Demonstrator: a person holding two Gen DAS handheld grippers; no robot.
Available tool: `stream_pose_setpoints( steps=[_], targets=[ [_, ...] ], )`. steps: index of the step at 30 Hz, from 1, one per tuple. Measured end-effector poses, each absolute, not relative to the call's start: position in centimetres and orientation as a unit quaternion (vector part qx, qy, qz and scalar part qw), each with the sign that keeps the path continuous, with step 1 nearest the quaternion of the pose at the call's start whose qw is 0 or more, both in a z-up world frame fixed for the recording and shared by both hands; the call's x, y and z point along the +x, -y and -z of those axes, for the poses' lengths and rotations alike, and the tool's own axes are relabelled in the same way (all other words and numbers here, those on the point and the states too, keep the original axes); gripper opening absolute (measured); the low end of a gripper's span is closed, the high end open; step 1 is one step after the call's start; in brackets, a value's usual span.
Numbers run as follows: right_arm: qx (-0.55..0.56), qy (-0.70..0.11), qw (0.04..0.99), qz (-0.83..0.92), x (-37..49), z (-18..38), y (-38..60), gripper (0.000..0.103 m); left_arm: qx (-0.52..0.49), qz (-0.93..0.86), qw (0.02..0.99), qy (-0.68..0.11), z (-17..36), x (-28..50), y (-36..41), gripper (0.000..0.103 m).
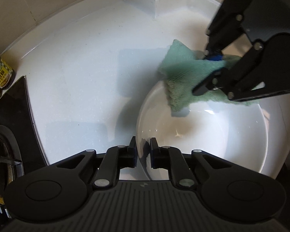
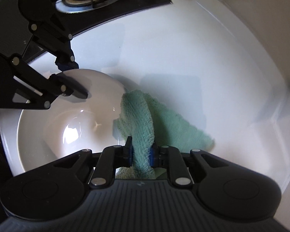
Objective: Clean bowl
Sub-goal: 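Pull the towel out of the bowl with the right gripper while the left gripper releases the rim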
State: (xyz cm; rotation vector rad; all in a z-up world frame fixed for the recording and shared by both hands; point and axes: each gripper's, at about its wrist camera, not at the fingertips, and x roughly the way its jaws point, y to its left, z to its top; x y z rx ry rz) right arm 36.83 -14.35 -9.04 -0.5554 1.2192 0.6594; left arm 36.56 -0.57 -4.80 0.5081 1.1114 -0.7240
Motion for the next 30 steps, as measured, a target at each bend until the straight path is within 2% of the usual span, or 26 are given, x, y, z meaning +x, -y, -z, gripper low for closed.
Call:
stream_pose_setpoints(
  steps=[8, 14, 20, 25, 30],
  targets=[
    [-0.127, -0.614, 0.74, -0.245, 34.7, 9.2, 17.0, 0.014, 0.217, 0.333, 0.765, -0.507, 4.9, 36.3, 0.7, 0.012],
    [-0.139, -0.612, 0.737, -0.252, 34.1, 9.4, 16.8, 0.014, 0.222, 0.336, 0.763, -0.506, 6.4, 37.1, 2.1, 0.012],
    [-0.179, -0.555, 0.773, -0.25, 34.3, 7.5, 16.7, 0.011, 0.209, 0.314, 0.773, -0.51, 6.8, 37.6, 1.2, 0.013],
    [-0.111, -0.531, 0.804, -0.245, 33.7, 5.6, 18.7, 0.011, 0.195, 0.307, 0.777, -0.514, 6.8, 38.1, 0.4, 0.018],
    [-0.012, -0.506, 0.84, -0.195, 31.1, 4.4, 23.5, 0.011, 0.186, 0.31, 0.787, -0.501, 5.8, 38.0, 0.1, 0.017]
  ],
)
